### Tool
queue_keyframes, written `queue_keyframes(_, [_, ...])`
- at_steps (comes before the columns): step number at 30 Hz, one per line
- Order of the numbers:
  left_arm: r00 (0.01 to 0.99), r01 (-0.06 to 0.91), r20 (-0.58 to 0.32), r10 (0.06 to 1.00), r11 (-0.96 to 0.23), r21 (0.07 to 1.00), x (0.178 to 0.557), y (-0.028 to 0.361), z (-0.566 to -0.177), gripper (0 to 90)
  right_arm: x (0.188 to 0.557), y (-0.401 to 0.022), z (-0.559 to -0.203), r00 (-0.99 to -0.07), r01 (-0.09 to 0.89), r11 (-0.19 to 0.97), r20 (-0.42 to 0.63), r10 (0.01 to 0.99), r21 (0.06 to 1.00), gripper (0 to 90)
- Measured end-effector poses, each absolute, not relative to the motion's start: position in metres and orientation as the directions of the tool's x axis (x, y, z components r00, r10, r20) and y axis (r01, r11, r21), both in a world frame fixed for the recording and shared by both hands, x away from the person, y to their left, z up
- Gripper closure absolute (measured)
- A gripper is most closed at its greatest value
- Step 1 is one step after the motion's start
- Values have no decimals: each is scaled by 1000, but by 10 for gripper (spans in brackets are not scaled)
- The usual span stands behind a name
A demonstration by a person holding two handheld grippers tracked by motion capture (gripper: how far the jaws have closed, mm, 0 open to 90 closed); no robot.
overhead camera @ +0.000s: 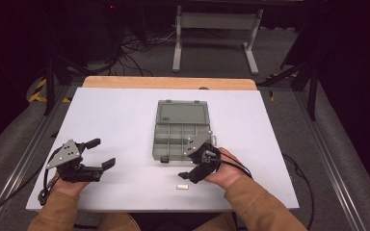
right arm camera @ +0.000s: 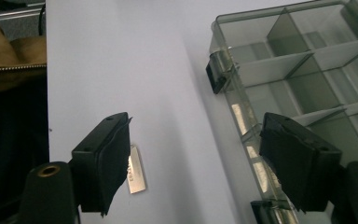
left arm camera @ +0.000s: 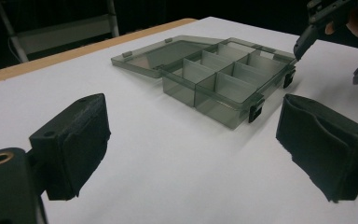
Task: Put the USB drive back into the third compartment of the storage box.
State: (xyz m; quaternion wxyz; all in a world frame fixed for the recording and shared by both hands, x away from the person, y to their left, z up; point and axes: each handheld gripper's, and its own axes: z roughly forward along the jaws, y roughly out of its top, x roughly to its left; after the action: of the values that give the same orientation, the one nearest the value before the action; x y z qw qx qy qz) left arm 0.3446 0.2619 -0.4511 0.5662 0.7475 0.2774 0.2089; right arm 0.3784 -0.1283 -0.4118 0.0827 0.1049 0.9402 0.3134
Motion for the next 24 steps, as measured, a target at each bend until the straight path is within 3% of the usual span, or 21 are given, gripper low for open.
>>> queue_keyframes(24, [758, 181, -1, 653, -209, 961, 345, 262, -452, 104, 364, -107, -439, -984, 119, 879, -61, 165, 462, 348])
